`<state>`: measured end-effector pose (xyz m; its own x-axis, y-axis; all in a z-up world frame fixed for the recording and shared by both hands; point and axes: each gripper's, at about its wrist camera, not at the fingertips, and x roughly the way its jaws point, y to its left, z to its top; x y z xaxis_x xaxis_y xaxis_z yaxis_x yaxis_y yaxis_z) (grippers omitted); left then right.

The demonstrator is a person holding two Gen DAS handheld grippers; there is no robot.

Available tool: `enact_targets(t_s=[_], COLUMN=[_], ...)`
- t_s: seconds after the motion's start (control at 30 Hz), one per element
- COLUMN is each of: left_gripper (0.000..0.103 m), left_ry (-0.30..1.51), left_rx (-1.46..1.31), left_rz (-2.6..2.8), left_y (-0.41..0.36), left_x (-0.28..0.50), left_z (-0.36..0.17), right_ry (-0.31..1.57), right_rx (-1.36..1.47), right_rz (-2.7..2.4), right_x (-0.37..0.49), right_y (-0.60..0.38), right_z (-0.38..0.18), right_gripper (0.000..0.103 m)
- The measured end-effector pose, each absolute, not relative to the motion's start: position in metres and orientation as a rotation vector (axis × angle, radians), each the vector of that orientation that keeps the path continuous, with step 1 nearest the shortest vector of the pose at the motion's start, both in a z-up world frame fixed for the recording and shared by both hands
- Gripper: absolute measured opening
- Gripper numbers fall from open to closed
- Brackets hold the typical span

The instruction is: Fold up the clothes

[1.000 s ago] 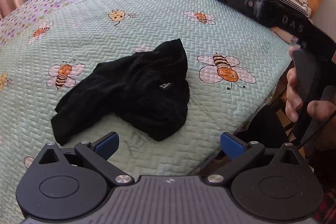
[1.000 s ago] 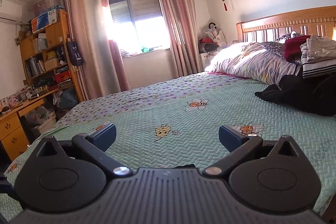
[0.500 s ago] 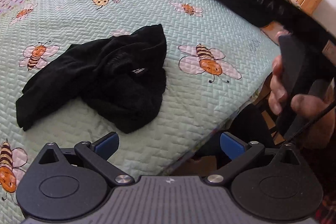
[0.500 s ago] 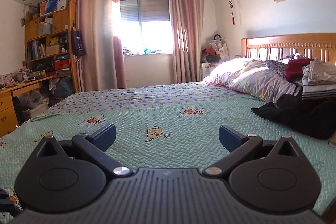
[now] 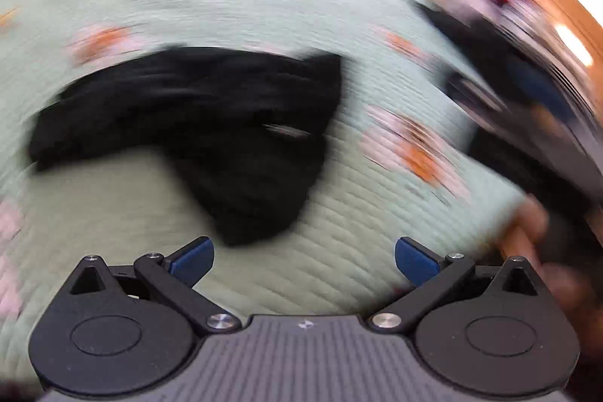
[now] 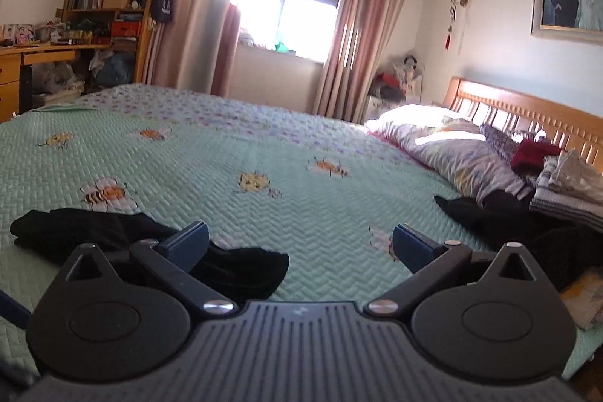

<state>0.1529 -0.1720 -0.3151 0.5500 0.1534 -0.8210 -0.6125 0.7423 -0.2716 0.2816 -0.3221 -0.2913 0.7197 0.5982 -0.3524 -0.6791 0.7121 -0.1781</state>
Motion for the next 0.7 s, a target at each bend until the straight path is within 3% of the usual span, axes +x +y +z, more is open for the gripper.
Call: enact_targets(t_s=[0.1, 0.23, 0.7], left_gripper=[0.101, 0.101, 0.102], left_ry=[0.802, 0.894, 0.812], left_rx=[-0.55, -0.412, -0.18], left_rz=[0.821, 1.007, 0.702], left_y=[-0.143, -0.123, -0.196], left_x=[0.139, 0.139, 0.159], left_z=[-0.314, -0.316, -0.286], right_ry=[0.375, 0.494, 0.571], right_rx=[-0.277, -0.235, -0.213], right_rz=[0.713, 0.728, 0.734], right_x=[0.292, 0.3, 0.313], right_y=[-0.324, -0.322, -0.329], right_z=[-0.303, -0.312, -0.314], right_gripper=[0.103, 0.103, 0.103])
